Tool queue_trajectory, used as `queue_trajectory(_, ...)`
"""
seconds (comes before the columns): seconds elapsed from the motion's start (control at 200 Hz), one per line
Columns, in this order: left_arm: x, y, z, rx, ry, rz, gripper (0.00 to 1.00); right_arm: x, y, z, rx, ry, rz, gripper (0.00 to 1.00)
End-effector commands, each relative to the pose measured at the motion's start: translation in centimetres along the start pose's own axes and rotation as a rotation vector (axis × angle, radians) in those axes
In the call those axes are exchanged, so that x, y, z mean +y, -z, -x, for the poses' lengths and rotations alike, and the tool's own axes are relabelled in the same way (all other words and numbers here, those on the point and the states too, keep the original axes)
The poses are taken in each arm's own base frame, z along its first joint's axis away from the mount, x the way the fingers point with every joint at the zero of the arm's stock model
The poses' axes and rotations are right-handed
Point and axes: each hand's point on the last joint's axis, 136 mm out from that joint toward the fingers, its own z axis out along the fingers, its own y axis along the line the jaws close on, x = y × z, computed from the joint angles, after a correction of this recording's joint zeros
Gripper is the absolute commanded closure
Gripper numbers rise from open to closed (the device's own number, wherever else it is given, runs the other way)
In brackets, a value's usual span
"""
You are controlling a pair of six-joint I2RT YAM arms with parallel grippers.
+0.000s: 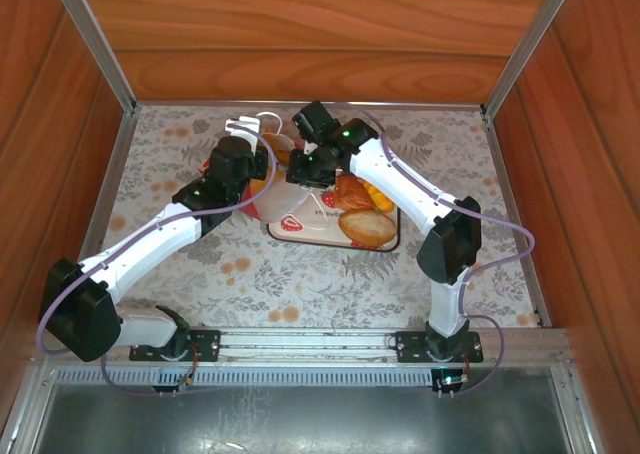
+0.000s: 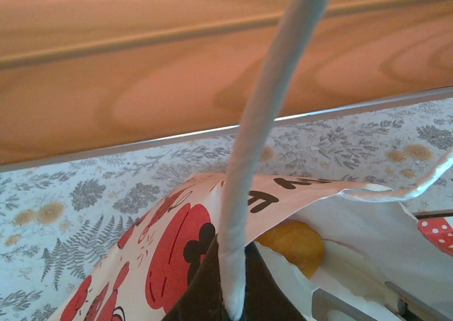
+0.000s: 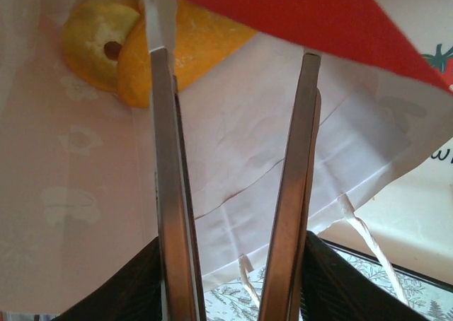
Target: Take the fake bread out of the paper bag
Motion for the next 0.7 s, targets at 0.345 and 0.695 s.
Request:
queue_trajectory(0.345, -0.6, -0.6, -0.3, 0.007, 0.028, -0.006, 1.0, 0.4, 1.1, 1.0, -0.065, 0.027, 0.038, 0.8)
queue_trajectory(0.695, -0.3, -1.0, -0.5, 0.013, 0.026, 0.018, 1.0, 1.5, 4.0, 1.0, -0.164, 0.116, 0.049, 1.0)
